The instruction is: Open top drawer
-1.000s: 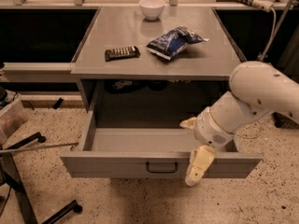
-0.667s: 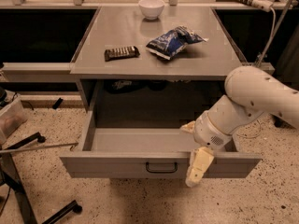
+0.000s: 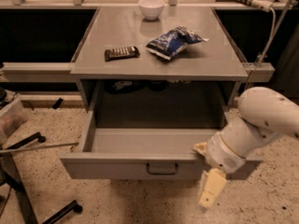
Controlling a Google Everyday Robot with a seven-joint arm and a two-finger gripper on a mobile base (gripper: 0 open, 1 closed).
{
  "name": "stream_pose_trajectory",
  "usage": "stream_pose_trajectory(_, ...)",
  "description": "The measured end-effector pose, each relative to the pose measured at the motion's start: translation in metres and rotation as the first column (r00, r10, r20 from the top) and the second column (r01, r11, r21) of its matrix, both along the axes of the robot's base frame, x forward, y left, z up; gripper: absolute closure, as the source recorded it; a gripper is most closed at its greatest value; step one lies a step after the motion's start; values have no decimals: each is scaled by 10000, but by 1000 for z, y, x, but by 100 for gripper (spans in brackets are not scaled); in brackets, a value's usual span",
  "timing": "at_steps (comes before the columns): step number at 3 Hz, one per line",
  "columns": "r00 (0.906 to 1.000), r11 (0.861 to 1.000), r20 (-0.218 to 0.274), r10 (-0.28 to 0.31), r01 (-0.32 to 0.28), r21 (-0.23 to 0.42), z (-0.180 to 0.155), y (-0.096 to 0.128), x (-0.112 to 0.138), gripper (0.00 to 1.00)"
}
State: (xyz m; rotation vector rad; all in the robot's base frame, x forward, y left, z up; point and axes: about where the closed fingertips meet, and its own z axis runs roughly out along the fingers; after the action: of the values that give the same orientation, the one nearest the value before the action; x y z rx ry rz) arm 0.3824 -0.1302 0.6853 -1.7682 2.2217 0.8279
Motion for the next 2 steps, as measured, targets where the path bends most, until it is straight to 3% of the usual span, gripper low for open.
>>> stream_pose_trajectory(1,9997,9999,-169,-147,147,45,2,-2,-9,0)
stream_pose_trajectory(2,9962,9973,-535,-684,698,243,18,-7,-50,0)
